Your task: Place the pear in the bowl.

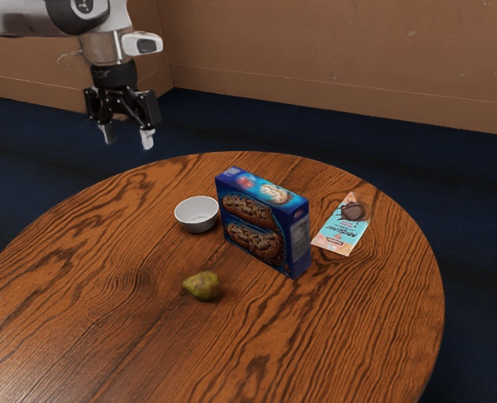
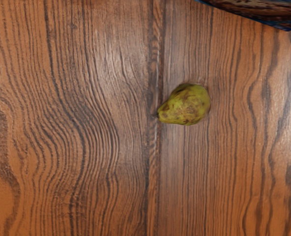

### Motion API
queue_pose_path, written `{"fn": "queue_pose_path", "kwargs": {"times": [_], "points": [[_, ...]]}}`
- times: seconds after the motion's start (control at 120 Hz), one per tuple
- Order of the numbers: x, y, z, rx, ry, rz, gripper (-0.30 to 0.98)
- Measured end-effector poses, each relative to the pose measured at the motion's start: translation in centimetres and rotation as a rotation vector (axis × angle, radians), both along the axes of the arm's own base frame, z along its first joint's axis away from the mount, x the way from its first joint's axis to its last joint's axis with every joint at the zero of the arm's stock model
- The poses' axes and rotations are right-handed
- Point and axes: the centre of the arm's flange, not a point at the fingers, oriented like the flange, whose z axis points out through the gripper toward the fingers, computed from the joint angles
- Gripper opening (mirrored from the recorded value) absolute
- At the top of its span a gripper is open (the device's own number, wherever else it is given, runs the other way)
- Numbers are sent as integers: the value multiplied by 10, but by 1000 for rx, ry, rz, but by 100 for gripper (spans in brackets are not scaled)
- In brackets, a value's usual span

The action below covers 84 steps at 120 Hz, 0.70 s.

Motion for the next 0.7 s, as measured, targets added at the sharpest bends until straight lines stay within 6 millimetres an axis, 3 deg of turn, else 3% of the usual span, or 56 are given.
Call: {"fn": "queue_pose_path", "kwargs": {"times": [0.1,0.15,0.267,0.392,0.525,0.617,0.7], "points": [[2,1,1,1,-42,-2,67],[-3,-3,-9,15,-42,-15,67],[-16,-37,-54,57,-30,-101,67],[-25,-70,-115,69,-39,-215,66],[-26,-95,-157,69,-83,-349,65],[-23,-94,-185,70,-98,-422,64],[-13,-70,-208,75,-114,-454,64]]}}
